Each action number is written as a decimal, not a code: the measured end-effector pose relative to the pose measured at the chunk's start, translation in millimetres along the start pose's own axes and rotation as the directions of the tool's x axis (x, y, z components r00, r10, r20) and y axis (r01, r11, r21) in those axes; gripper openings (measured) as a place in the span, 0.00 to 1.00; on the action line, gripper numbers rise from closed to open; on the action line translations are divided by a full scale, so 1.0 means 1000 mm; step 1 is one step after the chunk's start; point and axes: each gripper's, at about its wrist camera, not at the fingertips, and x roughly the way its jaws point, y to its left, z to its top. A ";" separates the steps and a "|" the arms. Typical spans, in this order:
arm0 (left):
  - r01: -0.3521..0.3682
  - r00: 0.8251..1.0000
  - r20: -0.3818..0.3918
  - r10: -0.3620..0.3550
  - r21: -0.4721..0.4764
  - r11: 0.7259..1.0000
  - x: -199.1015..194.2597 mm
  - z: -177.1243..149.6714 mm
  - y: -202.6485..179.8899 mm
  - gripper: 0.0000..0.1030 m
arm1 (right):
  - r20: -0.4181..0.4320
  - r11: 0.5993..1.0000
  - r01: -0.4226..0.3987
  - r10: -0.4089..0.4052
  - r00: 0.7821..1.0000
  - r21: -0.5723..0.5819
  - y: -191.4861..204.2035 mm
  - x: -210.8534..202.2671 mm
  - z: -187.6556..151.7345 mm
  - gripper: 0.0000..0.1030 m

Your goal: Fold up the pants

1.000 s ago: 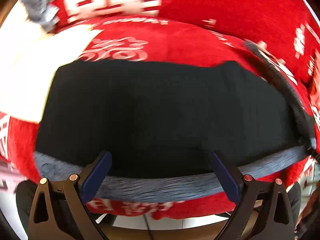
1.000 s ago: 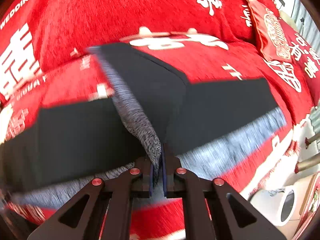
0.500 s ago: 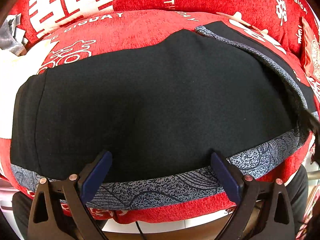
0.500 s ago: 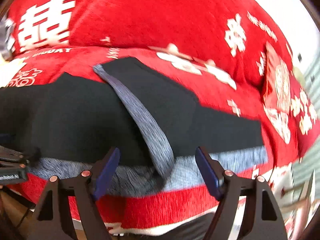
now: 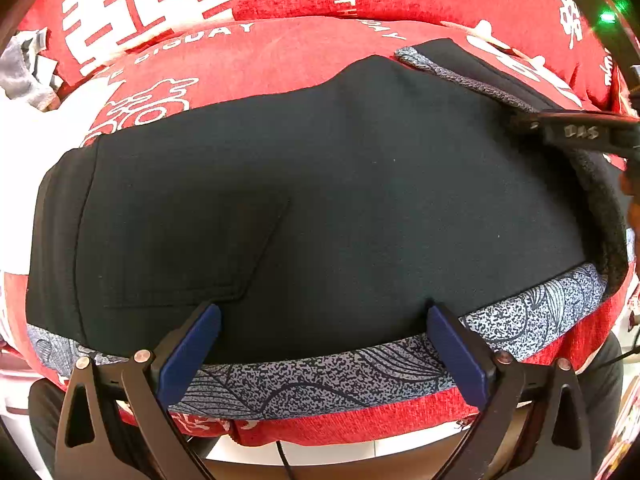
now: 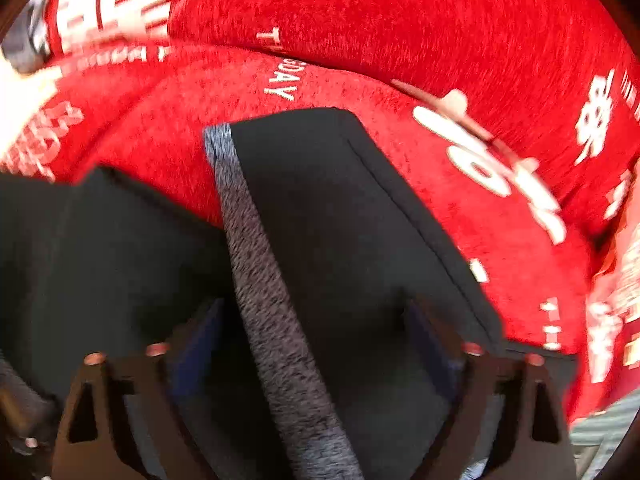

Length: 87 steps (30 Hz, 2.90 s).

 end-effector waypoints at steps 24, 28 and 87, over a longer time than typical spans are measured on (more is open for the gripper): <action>-0.012 1.000 -0.002 0.012 -0.005 1.000 0.001 0.000 -0.001 1.00 | 0.162 0.777 -0.008 -0.121 0.979 0.629 -0.197 -0.080 -0.164 0.09; -0.012 1.000 -0.001 0.012 -0.006 1.000 0.001 0.000 -0.001 1.00 | 0.148 0.785 -0.012 -0.101 0.984 0.619 -0.203 -0.061 -0.183 0.10; -0.006 1.000 0.021 0.001 0.222 0.975 -0.023 0.006 -0.092 1.00 | 0.128 0.988 0.057 -0.076 0.989 0.145 -0.127 -0.058 -0.152 0.74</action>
